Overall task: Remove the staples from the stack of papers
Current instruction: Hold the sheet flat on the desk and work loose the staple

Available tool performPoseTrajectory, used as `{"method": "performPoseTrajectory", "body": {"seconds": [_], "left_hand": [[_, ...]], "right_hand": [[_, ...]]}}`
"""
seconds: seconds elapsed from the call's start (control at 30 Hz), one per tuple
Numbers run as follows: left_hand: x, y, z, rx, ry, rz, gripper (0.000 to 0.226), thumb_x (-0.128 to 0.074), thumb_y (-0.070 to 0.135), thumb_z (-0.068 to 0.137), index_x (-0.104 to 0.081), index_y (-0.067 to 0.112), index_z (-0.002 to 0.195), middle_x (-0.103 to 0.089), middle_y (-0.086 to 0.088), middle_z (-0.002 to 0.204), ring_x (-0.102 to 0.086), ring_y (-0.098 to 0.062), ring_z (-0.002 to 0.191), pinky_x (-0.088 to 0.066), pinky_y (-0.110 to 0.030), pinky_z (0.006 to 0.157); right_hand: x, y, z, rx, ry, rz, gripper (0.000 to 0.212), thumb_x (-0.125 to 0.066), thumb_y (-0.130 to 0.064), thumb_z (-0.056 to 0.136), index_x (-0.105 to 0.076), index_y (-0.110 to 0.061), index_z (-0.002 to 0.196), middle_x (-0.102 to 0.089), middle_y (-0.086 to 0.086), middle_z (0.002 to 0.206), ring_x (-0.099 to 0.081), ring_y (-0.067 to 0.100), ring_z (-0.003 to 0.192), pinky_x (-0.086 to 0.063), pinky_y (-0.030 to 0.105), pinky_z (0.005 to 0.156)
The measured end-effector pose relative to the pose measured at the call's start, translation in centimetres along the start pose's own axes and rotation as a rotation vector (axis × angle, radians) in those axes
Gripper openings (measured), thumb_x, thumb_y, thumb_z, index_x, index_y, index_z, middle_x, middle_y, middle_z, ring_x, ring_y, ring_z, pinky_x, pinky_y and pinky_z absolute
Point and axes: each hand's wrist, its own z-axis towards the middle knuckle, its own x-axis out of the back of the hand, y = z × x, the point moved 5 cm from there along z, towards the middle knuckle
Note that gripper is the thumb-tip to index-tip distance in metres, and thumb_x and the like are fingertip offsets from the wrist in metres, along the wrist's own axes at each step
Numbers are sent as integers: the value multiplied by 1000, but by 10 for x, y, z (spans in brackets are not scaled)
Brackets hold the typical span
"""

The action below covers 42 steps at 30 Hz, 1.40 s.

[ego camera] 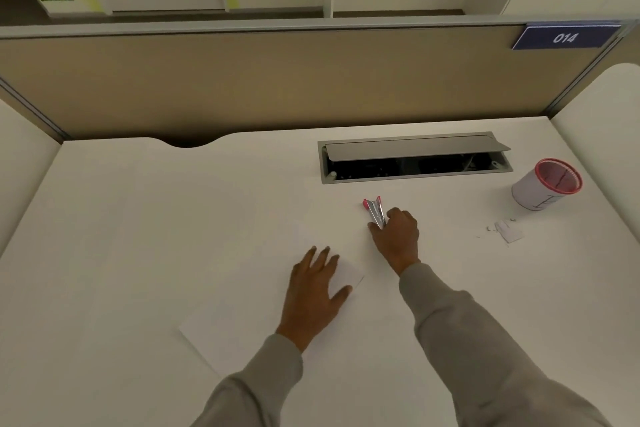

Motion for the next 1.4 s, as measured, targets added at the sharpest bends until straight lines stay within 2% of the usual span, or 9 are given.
{"method": "performPoseTrajectory", "body": {"seconds": [0.47, 0.63, 0.73, 0.83, 0.93, 1.1, 1.23, 1.33, 1.4], "left_hand": [[-37, 14, -14, -182, -45, 336, 44, -35, 39, 104, -53, 26, 142, -50, -11, 150, -44, -39, 140, -43, -56, 107], [-26, 19, -11, -168, -46, 280, 49, -33, 45, 102, -53, 25, 143, -52, -7, 148, -45, -36, 140, -43, -53, 109], [-6, 30, -8, -72, 57, 0, 56, -42, 51, 102, -47, 19, 148, -50, 0, 150, -38, -24, 145, -34, -37, 115], [25, 41, -5, 195, 155, -558, 50, -66, 49, 92, -63, 18, 132, -69, 5, 124, -63, -9, 116, -52, -20, 97], [39, 49, -3, 325, 169, -846, 33, -75, 43, 86, -74, 23, 112, -76, 10, 95, -72, -6, 89, -61, -30, 83], [40, 60, -13, 446, 77, -1341, 16, -75, 25, 89, -79, 20, 103, -78, -3, 100, -74, -20, 98, -58, -35, 91], [41, 60, -24, 490, 52, -1490, 16, -74, 13, 88, -79, 10, 103, -77, -12, 103, -73, -27, 99, -58, -35, 90], [42, 50, -29, 545, 54, -1462, 12, -75, 8, 87, -79, 6, 98, -77, -16, 97, -74, -32, 94, -60, -35, 87], [43, 44, -30, 543, 41, -1405, 10, -76, 7, 87, -79, 5, 96, -77, -16, 94, -74, -33, 92, -60, -37, 87]], "right_hand": [[-10, 10, -12, -82, 5, -10, 23, -66, -28, 85, -68, -6, 78, -66, 6, 76, -61, 29, 79, -35, 26, 65], [-4, 21, -37, -344, -134, 571, 18, -81, -28, 77, -76, -11, 72, -72, 4, 67, -69, 22, 66, -58, 32, 71], [-3, 20, -60, -505, -290, 1026, 23, -82, -18, 79, -74, 2, 87, -71, 14, 78, -66, 22, 69, -60, 34, 77], [4, 12, -84, -545, -407, 1204, 29, -79, -20, 81, -73, 3, 98, -73, 14, 86, -69, 23, 80, -58, 33, 81], [11, 6, -106, -522, -455, 1289, 29, -78, -23, 82, -74, -1, 101, -75, 13, 96, -70, 23, 90, -56, 34, 88], [15, -3, -132, -562, -408, 1358, 27, -78, -27, 83, -76, -8, 102, -75, 11, 103, -68, 25, 104, -54, 36, 90], [17, -3, -145, -485, -382, 1312, 34, -78, -32, 82, -75, -12, 109, -73, 8, 112, -66, 25, 110, -54, 35, 89], [26, 8, -143, -371, -206, 1096, 73, -84, -43, 69, -57, -14, 131, -64, 6, 125, -63, 22, 110, -57, 35, 86], [45, 12, -136, -82, -53, 752, 92, -87, -41, 68, -39, -20, 144, -48, 1, 142, -54, 18, 120, -53, 32, 90]]}}
